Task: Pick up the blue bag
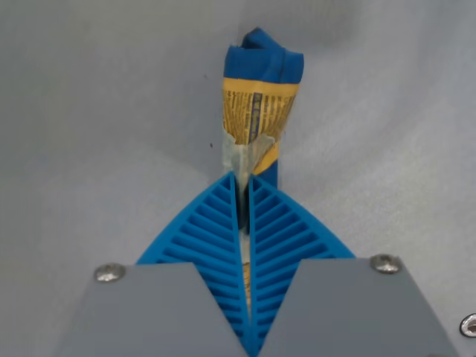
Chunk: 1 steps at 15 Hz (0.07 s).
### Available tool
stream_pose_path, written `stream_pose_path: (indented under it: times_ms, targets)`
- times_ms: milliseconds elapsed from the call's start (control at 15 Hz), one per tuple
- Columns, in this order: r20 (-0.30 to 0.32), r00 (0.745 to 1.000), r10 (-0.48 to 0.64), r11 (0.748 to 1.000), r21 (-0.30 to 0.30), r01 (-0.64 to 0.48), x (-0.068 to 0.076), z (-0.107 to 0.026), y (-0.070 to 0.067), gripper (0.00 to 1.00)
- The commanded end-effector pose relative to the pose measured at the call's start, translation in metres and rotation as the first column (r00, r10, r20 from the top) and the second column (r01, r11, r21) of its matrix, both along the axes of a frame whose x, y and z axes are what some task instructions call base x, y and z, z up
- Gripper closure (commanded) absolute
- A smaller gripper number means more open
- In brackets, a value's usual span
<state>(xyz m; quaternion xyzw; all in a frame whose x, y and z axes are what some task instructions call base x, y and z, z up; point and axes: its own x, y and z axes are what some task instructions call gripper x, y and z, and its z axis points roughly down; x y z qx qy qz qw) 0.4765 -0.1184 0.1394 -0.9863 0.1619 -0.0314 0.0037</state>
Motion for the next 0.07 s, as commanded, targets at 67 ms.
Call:
stream_pose_path:
  times_ms: [67]
  targets:
    - [0.007, 1.000, -0.001, 1.000, 0.013, 0.001, -0.0070, 0.0239, 0.0021, 1.00]
